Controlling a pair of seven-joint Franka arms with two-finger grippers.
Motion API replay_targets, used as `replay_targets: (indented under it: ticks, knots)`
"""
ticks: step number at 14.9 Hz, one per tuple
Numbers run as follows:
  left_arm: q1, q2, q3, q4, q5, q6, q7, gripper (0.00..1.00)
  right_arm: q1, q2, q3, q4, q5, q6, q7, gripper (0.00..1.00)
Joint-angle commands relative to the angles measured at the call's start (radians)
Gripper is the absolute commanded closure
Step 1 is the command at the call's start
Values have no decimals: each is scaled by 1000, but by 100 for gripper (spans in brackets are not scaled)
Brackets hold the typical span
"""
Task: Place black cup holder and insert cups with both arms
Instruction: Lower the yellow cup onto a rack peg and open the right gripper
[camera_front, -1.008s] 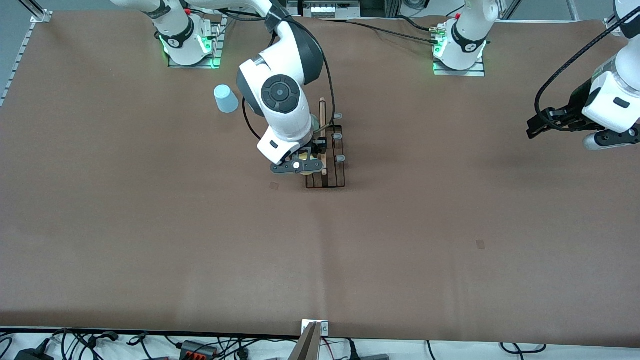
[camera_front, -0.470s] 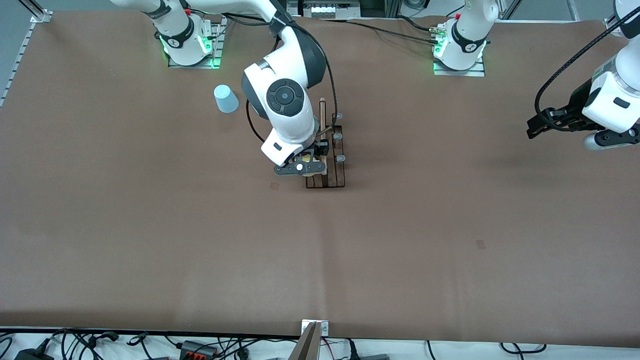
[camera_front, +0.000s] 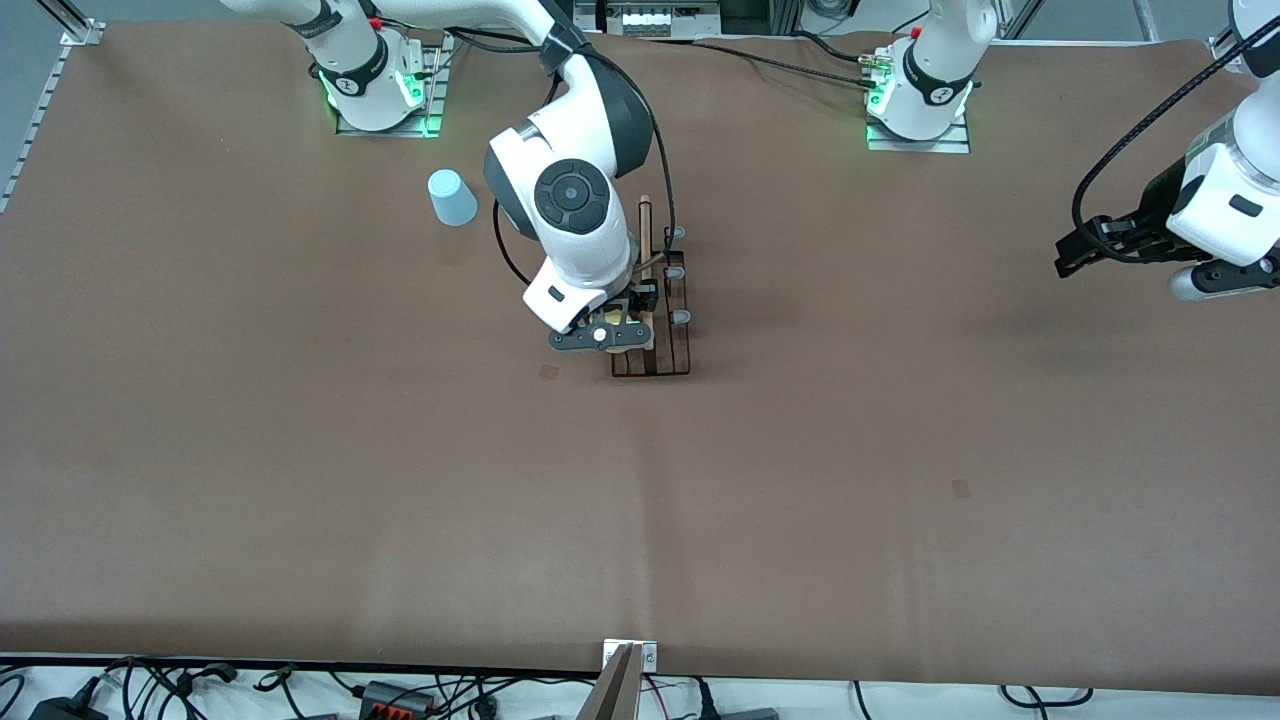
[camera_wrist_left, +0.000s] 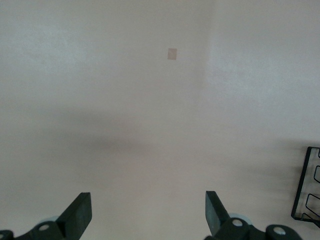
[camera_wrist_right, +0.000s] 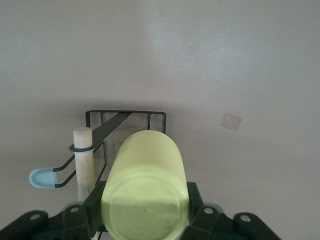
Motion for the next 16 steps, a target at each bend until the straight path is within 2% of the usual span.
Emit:
replay_targets:
  ticks: [1,16]
  knots:
    - [7,1,4,15,-18,-17,17,0,13,4,-9,-9,-1,12,13,73]
    - [5,1,3,15,-19,-13,18,0,24,25,-9,-9,-4,12,10,73]
